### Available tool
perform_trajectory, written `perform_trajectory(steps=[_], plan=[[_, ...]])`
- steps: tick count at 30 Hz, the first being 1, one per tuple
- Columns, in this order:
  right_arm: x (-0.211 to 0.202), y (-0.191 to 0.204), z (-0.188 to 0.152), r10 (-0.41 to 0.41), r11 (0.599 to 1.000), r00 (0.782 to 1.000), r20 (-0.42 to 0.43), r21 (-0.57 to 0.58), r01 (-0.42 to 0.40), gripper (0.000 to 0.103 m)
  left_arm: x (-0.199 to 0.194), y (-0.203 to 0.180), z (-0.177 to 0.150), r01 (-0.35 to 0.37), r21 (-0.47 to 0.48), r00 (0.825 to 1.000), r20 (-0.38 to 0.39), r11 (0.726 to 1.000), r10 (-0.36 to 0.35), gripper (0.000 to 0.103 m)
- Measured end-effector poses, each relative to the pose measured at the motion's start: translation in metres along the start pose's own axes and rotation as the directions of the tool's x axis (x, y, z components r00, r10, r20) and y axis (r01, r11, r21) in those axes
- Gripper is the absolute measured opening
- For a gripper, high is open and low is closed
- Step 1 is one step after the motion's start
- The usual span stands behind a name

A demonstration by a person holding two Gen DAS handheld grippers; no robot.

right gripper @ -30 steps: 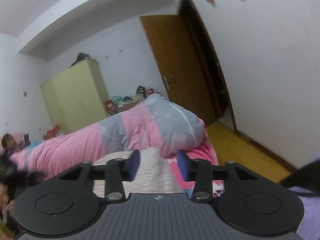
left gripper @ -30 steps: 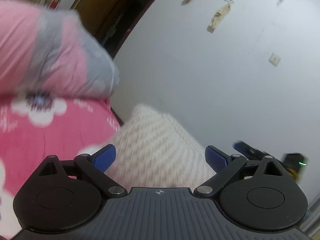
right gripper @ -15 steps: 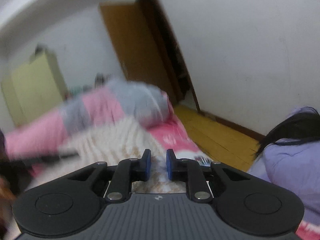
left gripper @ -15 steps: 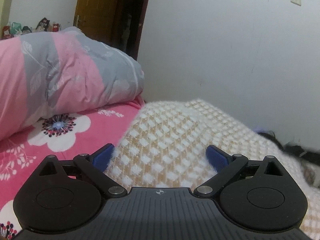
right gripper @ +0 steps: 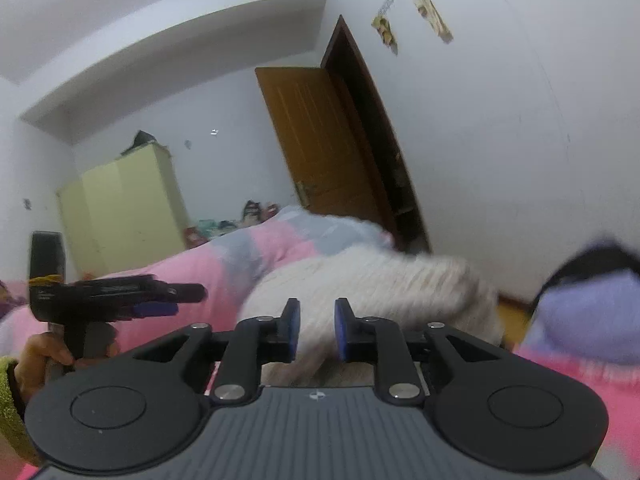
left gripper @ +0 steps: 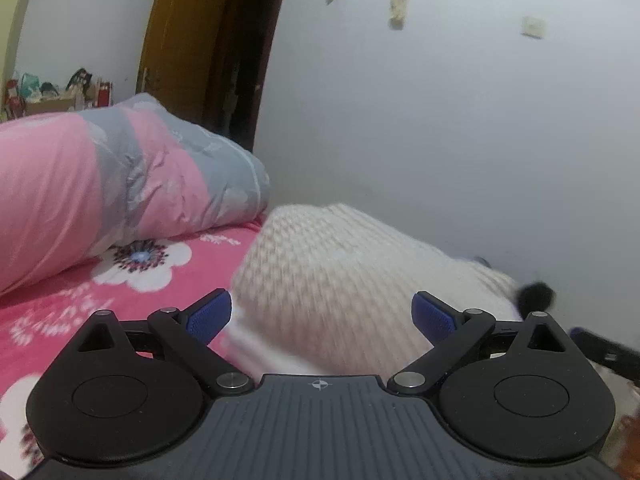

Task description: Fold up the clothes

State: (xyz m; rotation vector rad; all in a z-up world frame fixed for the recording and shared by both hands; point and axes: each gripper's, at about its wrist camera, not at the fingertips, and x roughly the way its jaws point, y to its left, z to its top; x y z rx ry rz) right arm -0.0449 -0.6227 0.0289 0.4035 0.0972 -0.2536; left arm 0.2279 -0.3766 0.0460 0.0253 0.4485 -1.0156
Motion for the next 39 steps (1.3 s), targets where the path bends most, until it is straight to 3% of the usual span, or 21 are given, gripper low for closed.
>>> perform_trajectory(steps=[5, 11, 13, 16, 19, 25, 27, 32, 34, 39], plan=[[-0.065, 0.024, -0.035, 0.036, 0.997, 0.998, -0.048, 0.072, -0.033, 0.027, -0.119, -0.007, -0.04, 0.041, -0.013, 0.999, 0.029, 0.999, -0.04, 0.103], [-0.126, 0.054, -0.04, 0.036, 0.994, 0.996, -0.085, 0.104, -0.027, 0.045, -0.206, -0.023, -0.079, 0.037, -0.172, 0.997, 0.077, 0.984, -0.024, 0.103], [-0.143, 0.069, -0.039, 0.027, 0.997, 0.995, -0.097, 0.078, -0.02, 0.048, -0.217, -0.027, -0.088, 0.021, -0.2, 0.997, 0.072, 0.98, -0.006, 0.103], [-0.158, 0.103, -0.047, -0.051, 0.999, 0.993, -0.102, -0.025, 0.049, 0.052, -0.231, -0.036, -0.101, -0.038, -0.218, 0.997, 0.057, 0.975, 0.052, 0.103], [-0.175, 0.127, -0.059, -0.091, 0.993, 0.991, -0.097, -0.087, 0.083, 0.072, -0.24, -0.047, -0.113, -0.113, -0.204, 0.992, 0.03, 0.972, 0.122, 0.103], [-0.193, 0.162, -0.082, -0.184, 0.972, 0.978, -0.103, -0.17, 0.165, 0.08, -0.259, -0.061, -0.135, -0.143, -0.194, 0.989, 0.008, 0.971, 0.147, 0.103], [-0.199, 0.172, -0.087, -0.211, 0.964, 0.972, -0.101, -0.186, 0.189, 0.091, -0.266, -0.065, -0.141, -0.166, -0.194, 0.984, 0.026, 0.967, 0.175, 0.103], [-0.198, 0.186, -0.097, -0.296, 0.94, 0.949, -0.11, -0.21, 0.269, 0.095, -0.271, -0.076, -0.148, -0.258, -0.19, 0.965, 0.006, 0.947, 0.264, 0.103], [-0.198, 0.188, -0.099, -0.319, 0.934, 0.94, -0.117, -0.206, 0.291, 0.097, -0.268, -0.084, -0.151, -0.3, -0.144, 0.953, -0.006, 0.943, 0.302, 0.103], [-0.198, 0.188, -0.101, -0.404, 0.902, 0.908, -0.109, -0.211, 0.376, 0.101, -0.265, -0.098, -0.163, -0.327, -0.06, 0.945, -0.022, 0.943, 0.326, 0.103]])
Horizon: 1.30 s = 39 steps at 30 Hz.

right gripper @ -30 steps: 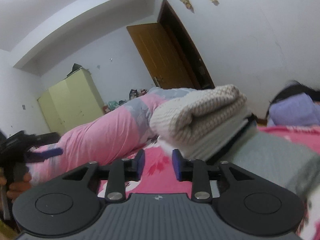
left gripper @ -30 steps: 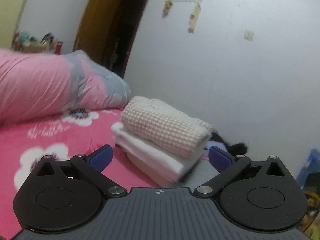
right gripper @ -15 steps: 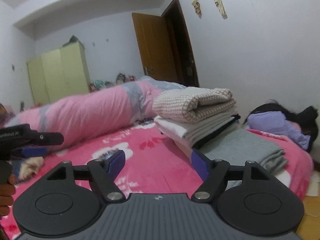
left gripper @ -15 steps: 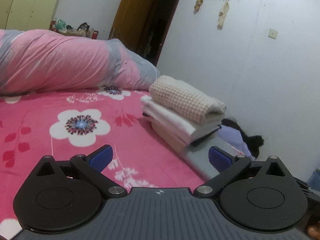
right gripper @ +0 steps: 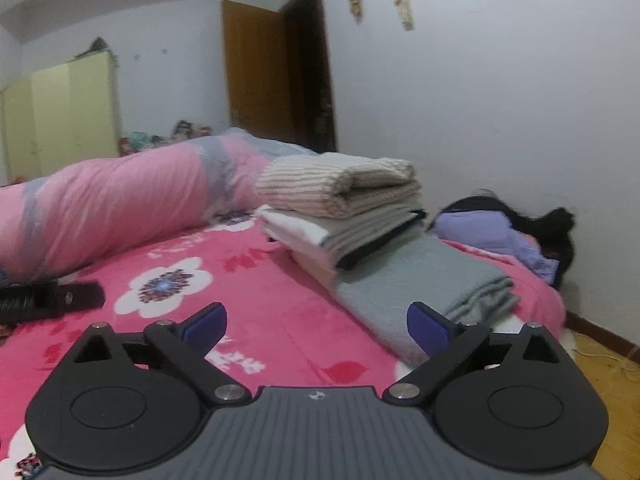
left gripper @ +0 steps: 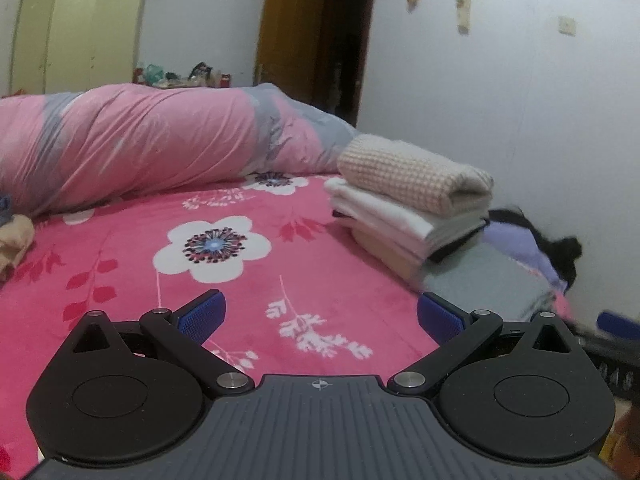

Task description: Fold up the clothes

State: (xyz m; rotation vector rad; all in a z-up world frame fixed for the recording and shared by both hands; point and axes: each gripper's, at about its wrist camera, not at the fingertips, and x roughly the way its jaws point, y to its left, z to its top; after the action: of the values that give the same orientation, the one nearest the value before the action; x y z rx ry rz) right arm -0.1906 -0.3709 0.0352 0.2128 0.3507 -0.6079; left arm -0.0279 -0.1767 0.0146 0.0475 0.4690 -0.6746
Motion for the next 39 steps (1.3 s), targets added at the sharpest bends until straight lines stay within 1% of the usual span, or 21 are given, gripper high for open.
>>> perform_trajectory(steps=[3, 4, 6, 9, 12, 15, 18, 22, 26, 31, 39], plan=[[-0.002, 0.0, -0.002, -0.054, 0.999, 0.999, 0.004, 0.001, 0.054, 0.102, 0.0, -0.004, -0.007, 0.003, 0.029, 1.0, -0.013, 1.0, -0.003, 0.103], [-0.002, -0.001, -0.002, -0.071, 0.997, 0.997, 0.006, 0.002, 0.071, 0.103, -0.001, -0.004, -0.008, 0.015, 0.029, 1.0, -0.024, 0.999, -0.014, 0.103], [-0.006, 0.0, -0.005, -0.111, 0.994, 0.993, 0.032, 0.006, 0.111, 0.103, -0.002, -0.004, -0.009, 0.029, 0.014, 0.999, -0.042, 0.999, -0.028, 0.103], [-0.012, 0.002, -0.006, -0.143, 0.989, 0.988, 0.057, -0.013, 0.144, 0.103, -0.005, -0.003, -0.008, 0.008, -0.016, 0.999, -0.051, 1.0, -0.009, 0.103], [-0.016, 0.001, -0.005, -0.137, 0.99, 0.99, 0.042, -0.011, 0.137, 0.103, -0.006, -0.007, -0.01, -0.023, -0.008, 0.998, -0.053, 1.0, 0.023, 0.103], [-0.016, 0.0, -0.006, -0.119, 0.993, 0.993, 0.013, -0.013, 0.12, 0.103, -0.004, -0.014, -0.013, -0.023, 0.02, 0.998, -0.064, 1.0, 0.025, 0.103], [-0.014, 0.0, -0.008, -0.092, 0.995, 0.996, -0.015, -0.025, 0.091, 0.103, -0.004, -0.023, -0.016, -0.038, 0.039, 0.998, -0.054, 0.998, 0.04, 0.103], [-0.008, 0.002, -0.009, -0.097, 0.995, 0.994, -0.045, -0.042, 0.095, 0.103, -0.003, -0.028, -0.015, -0.023, 0.028, 0.998, -0.065, 0.999, 0.025, 0.103], [-0.002, 0.0, -0.008, -0.09, 0.995, 0.993, -0.074, -0.045, 0.086, 0.103, -0.004, -0.03, -0.015, -0.026, 0.026, 0.998, -0.063, 0.999, 0.028, 0.103], [-0.001, -0.002, -0.007, -0.103, 0.993, 0.992, -0.067, -0.055, 0.1, 0.103, -0.006, -0.032, -0.015, -0.031, 0.03, 0.998, -0.062, 0.999, 0.033, 0.103], [-0.002, -0.002, -0.008, -0.099, 0.994, 0.993, -0.065, -0.058, 0.095, 0.103, -0.01, -0.026, -0.012, -0.023, 0.013, 0.998, -0.065, 1.0, 0.024, 0.103]])
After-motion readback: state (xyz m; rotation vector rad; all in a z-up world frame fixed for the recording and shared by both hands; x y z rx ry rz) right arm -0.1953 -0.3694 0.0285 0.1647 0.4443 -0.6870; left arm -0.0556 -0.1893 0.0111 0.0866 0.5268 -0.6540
